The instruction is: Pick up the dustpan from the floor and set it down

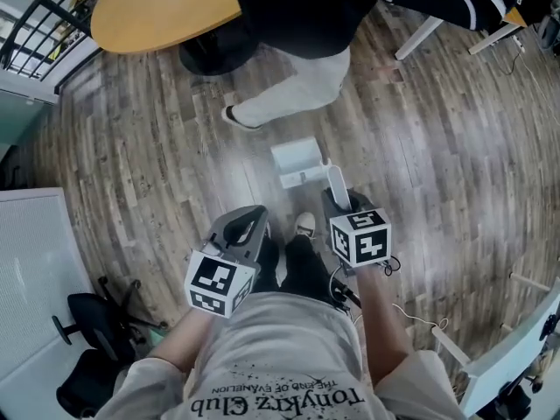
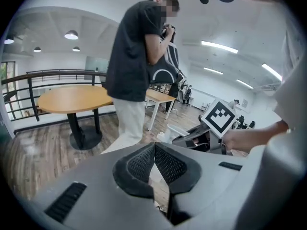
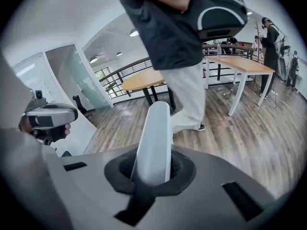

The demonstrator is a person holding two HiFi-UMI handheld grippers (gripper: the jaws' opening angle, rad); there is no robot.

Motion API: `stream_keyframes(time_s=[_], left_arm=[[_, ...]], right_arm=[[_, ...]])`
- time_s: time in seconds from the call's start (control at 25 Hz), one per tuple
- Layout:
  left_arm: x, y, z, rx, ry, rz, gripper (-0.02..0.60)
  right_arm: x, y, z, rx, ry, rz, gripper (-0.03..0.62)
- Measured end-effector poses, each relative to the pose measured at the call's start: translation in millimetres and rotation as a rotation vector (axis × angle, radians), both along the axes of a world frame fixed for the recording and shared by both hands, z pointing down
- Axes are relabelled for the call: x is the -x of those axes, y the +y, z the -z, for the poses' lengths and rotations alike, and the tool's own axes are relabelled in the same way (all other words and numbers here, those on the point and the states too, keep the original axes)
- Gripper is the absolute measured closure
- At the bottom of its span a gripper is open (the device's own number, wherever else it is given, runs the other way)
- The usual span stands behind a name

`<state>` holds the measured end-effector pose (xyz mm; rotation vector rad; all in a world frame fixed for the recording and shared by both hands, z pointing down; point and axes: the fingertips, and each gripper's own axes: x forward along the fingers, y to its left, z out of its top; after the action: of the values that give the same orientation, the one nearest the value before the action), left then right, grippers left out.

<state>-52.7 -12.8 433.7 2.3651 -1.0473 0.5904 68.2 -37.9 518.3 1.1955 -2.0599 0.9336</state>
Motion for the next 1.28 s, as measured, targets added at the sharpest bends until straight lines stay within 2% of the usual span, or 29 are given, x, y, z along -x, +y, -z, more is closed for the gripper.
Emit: stream_keyframes(time_s=[0.68,1.28], left_arm=[[15,-18,-30,0.042,-0.009,0.057,0.558],[20,-31,-51,0.084,-0.009,0.081,0.558]], right_arm=[[7,-35,-66,0.034,-0.016,-0.035,0.551],[12,-56,-98,0.049,-0.008,-0.042,0.551]])
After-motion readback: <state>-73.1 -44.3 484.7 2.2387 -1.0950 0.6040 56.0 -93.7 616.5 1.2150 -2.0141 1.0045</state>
